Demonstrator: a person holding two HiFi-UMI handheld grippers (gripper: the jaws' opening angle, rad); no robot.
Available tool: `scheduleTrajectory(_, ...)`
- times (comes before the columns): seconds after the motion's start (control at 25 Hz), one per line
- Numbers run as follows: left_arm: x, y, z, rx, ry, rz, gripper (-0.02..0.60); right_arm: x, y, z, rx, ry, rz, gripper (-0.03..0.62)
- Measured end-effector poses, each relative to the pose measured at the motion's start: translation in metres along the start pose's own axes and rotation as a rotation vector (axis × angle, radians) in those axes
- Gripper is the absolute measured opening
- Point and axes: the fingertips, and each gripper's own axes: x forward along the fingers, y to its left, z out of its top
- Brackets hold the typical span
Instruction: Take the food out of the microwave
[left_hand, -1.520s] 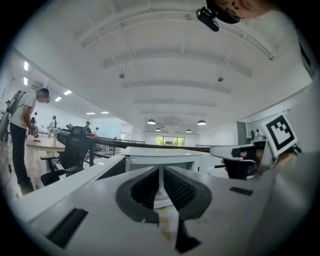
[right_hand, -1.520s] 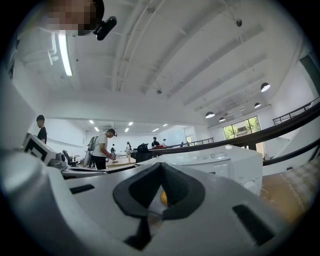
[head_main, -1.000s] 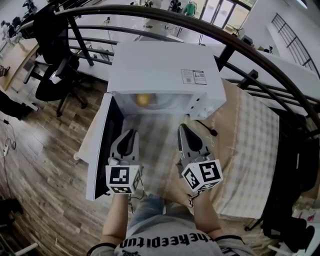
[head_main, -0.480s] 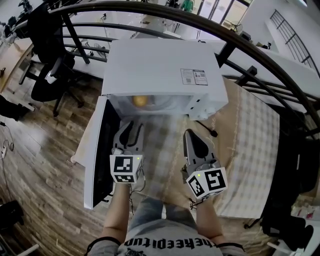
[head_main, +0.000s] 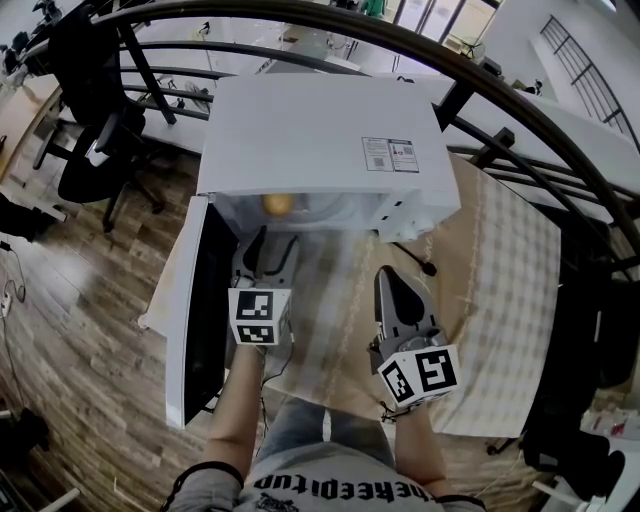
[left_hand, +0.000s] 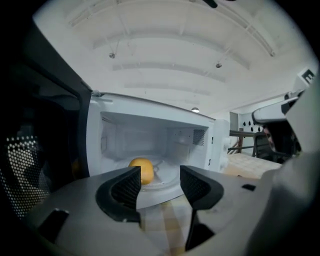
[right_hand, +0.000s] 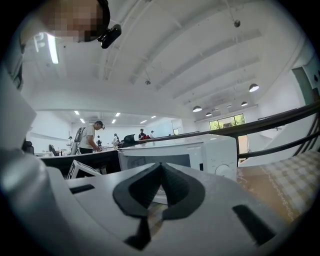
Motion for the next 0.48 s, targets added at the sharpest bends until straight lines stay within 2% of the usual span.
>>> scheduleTrajectory(0.48, 0.038, 0.025, -0.015, 0.028, 0.031, 0.062, 0.264, 0.000, -0.011, -0.016, 0.005, 0.022, -0.039, 0.005)
